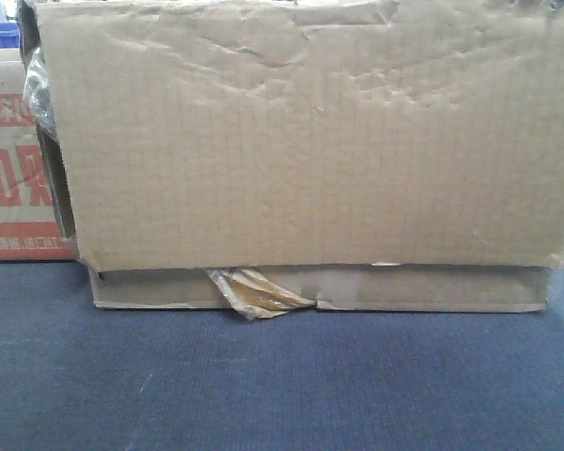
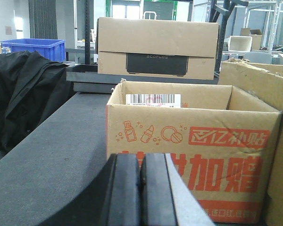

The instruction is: Stack two boxes on right shelf middle

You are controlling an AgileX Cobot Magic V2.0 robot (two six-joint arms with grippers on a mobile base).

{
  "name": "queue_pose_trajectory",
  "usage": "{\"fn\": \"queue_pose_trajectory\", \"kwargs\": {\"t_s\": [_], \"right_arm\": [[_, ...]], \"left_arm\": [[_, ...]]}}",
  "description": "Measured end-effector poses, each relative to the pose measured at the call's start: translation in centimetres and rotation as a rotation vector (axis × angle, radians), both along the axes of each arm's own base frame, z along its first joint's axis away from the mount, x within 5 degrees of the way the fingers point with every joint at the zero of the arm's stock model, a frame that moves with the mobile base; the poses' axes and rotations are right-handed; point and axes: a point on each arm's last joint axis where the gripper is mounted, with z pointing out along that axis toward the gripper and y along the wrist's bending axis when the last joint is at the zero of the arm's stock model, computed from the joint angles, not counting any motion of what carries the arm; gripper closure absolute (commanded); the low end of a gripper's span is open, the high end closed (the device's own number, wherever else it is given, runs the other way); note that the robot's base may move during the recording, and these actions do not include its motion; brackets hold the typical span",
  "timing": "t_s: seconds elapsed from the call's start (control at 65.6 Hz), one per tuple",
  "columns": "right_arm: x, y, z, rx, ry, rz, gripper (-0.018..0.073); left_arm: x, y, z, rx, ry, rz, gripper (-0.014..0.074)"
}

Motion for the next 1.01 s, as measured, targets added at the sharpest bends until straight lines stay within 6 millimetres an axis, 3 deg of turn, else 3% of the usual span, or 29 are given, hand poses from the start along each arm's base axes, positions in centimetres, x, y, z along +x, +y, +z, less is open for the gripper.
{"fn": "queue_pose_trajectory", "kwargs": {"t_s": [1.006], "right_arm": [[-0.02,-0.04,0.4,0.0,-0.044,-0.005,0.0712]], "left_arm": [[-0.04,0.02,0.38,-0.024,-0.043,-0.001,0.0708]]}}
